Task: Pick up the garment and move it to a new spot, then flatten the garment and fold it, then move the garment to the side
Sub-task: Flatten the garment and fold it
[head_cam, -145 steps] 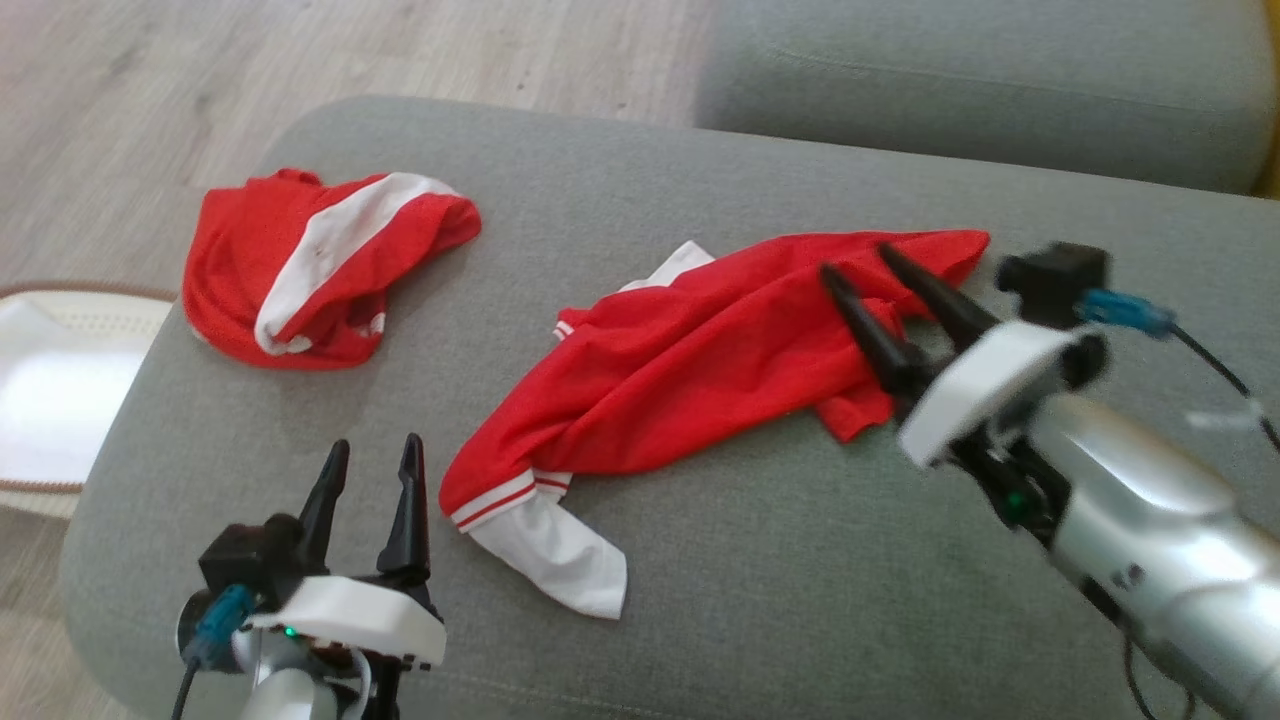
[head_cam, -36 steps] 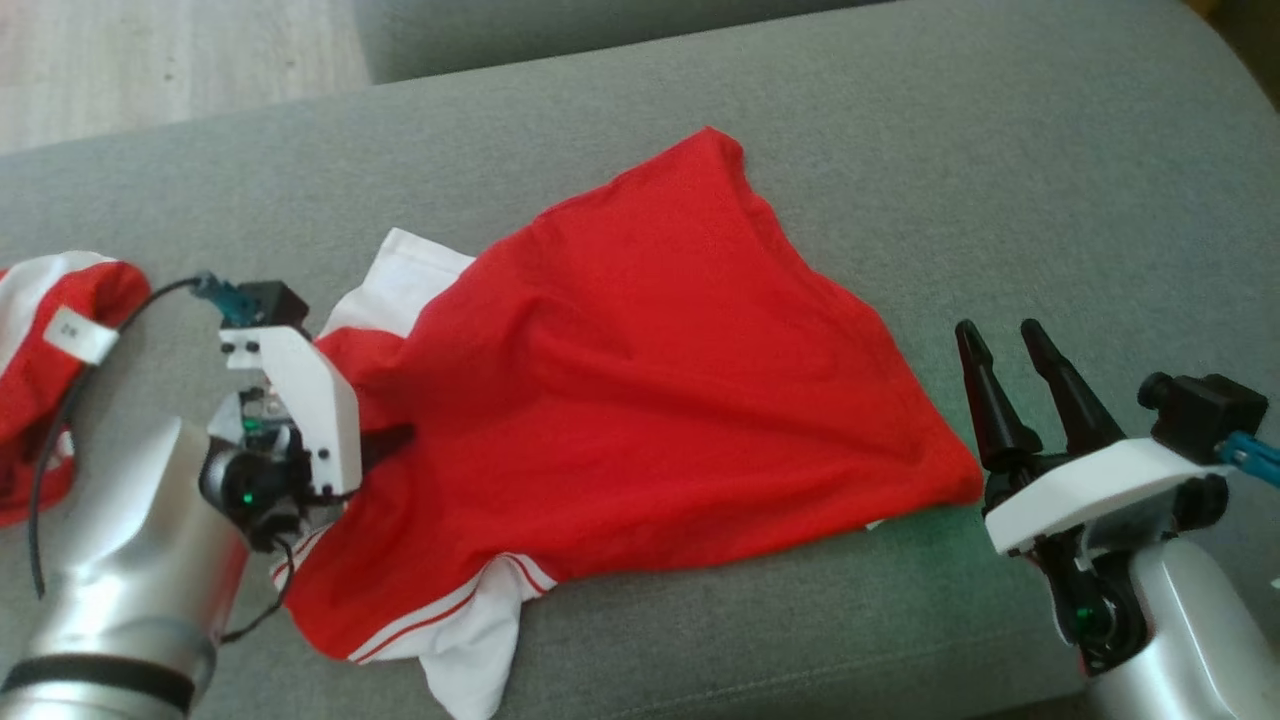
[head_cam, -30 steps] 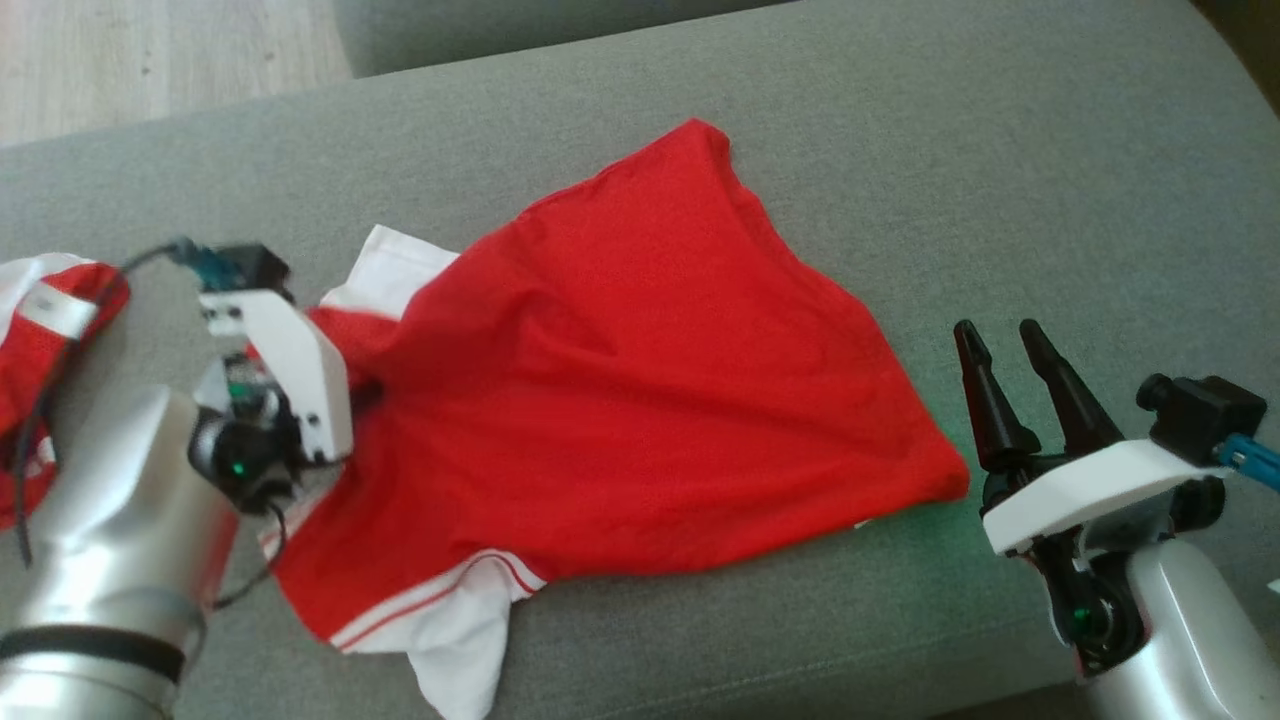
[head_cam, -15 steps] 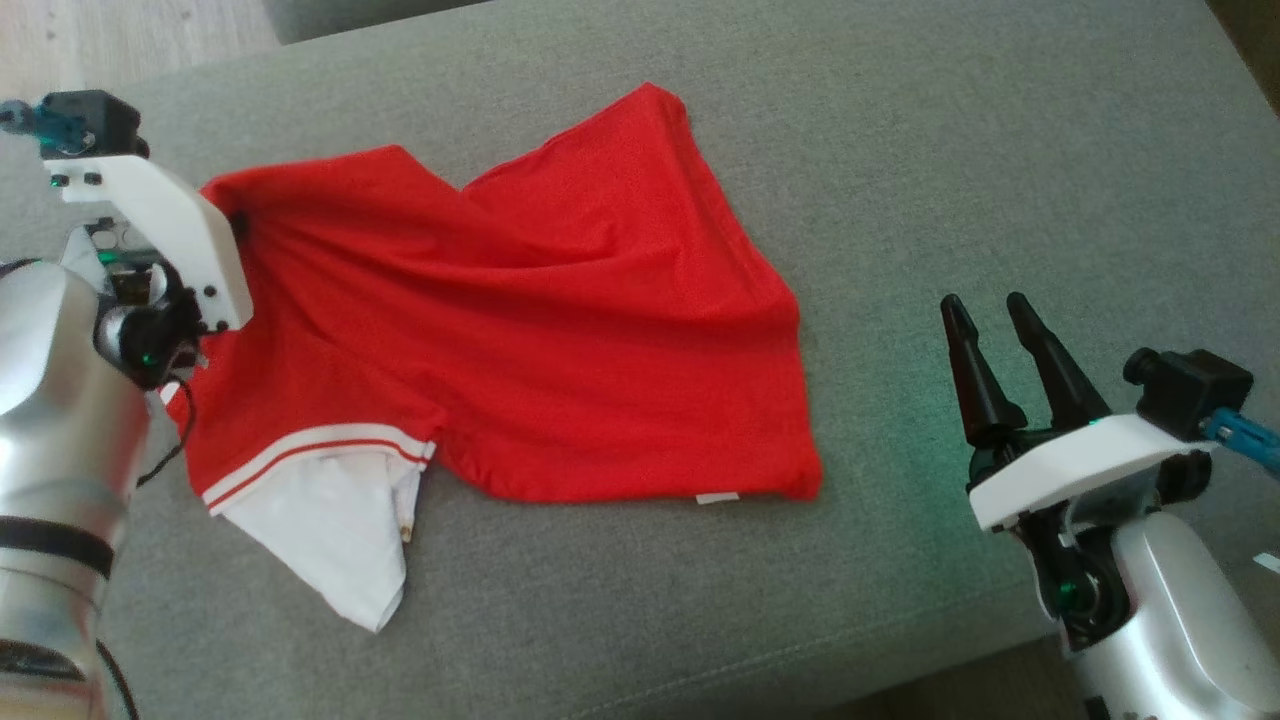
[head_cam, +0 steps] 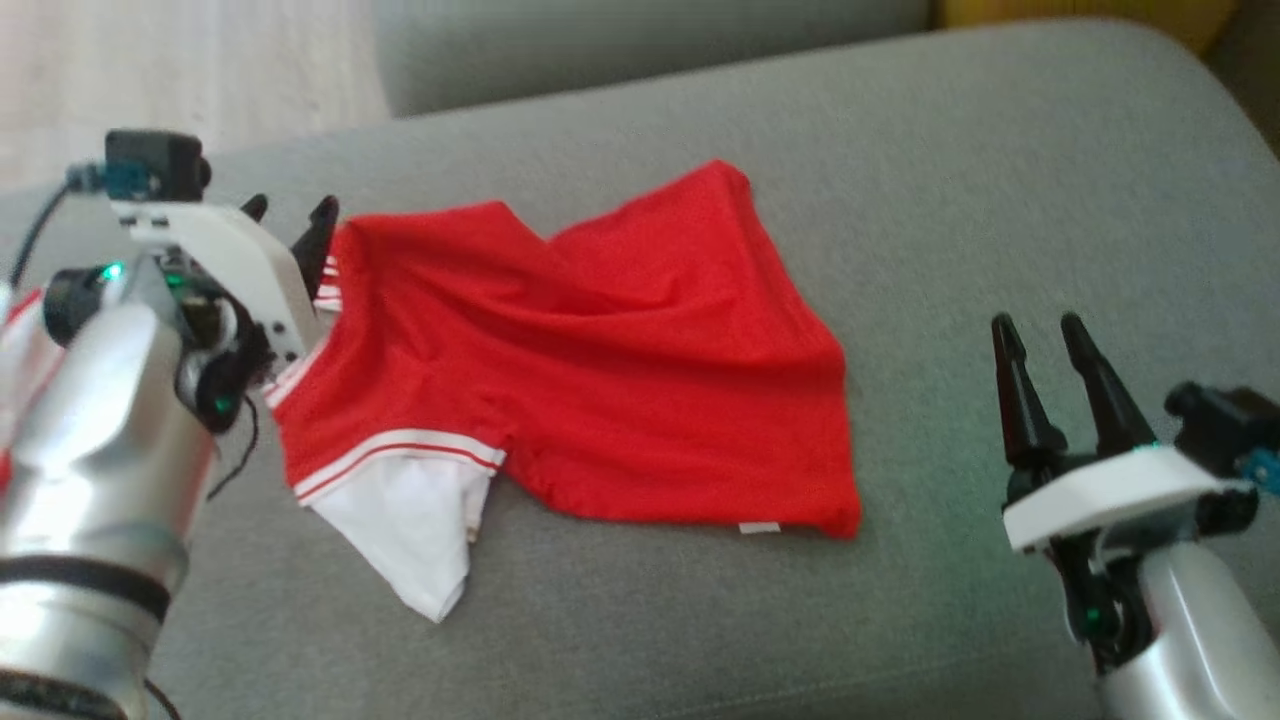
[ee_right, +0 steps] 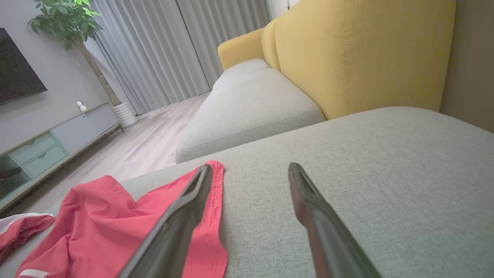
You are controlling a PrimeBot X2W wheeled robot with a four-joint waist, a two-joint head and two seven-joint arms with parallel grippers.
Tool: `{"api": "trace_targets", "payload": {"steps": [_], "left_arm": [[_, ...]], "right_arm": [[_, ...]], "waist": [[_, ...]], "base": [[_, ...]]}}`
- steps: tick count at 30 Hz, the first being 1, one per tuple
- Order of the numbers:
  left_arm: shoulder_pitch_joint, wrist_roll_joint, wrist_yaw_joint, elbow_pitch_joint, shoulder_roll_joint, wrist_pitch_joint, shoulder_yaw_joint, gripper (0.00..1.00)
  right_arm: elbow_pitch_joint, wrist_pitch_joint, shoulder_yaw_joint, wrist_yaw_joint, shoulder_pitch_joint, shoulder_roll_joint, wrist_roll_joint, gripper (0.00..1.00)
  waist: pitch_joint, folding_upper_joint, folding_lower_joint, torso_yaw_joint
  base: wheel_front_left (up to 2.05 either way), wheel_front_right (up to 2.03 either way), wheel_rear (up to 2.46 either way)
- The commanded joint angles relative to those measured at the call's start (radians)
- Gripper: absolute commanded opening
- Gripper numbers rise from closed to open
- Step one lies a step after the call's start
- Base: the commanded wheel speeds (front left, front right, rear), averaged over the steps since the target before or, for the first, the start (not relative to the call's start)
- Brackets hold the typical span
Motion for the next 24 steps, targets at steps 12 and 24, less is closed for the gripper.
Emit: {"api": "trace_targets", "payload": {"steps": [12, 24], "left_arm": [[0.393, 0.03, 0.185, -0.504, 0.127, -0.378, 0.135, 1.0], [0.831, 0.179, 0.332, -0.913, 0.018, -0.392, 0.281, 1.0]], "right_arm": [[-0.07, -0.13, -0.011, 0.008, 0.107, 0.047, -0.107, 1.0], [-0.075, -0.157, -0.007, 0.008, 0.199, 0.065, -0.175, 1.0]], "waist": [[-0.119, 0.0, -0.0001, 0.092], [-0.13, 0.0, -0.0001, 0.1]], "base": [[0.0, 0.0, 0.0], [0.0, 0.0, 0.0]]}}
